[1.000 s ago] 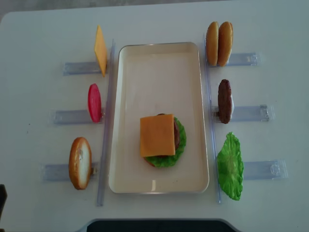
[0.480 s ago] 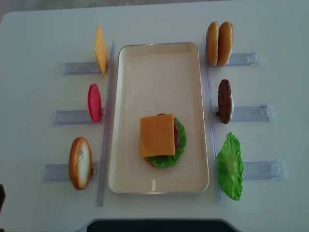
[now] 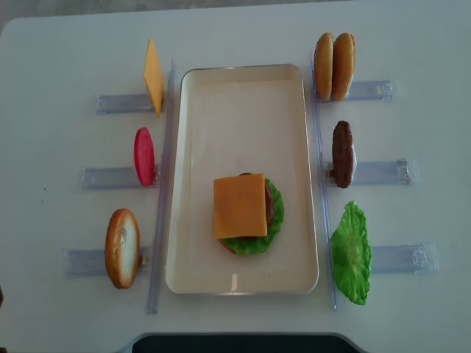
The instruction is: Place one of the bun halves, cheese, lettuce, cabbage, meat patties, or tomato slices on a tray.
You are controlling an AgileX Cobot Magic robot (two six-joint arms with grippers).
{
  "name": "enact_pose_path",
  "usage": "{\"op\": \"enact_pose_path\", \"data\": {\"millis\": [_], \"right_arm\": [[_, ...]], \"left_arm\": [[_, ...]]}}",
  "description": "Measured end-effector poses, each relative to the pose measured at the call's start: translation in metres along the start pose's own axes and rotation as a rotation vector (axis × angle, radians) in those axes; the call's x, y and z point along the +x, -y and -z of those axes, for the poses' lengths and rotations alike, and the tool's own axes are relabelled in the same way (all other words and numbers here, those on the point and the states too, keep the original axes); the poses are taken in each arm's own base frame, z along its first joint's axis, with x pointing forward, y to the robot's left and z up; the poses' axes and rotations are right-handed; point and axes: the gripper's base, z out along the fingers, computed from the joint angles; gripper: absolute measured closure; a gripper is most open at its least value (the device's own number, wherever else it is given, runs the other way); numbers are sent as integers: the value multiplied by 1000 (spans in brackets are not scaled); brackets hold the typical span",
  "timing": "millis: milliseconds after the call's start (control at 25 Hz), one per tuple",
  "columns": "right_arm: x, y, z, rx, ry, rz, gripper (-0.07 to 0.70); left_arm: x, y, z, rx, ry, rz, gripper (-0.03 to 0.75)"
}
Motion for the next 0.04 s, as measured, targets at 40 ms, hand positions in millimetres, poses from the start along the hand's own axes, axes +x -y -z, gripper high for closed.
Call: {"op": "enact_pose_path", "data": {"millis": [40], "right_arm": [[0,0,0,0,0,0,55]], "left_arm": [[0,0,0,0,0,1,455]]}}
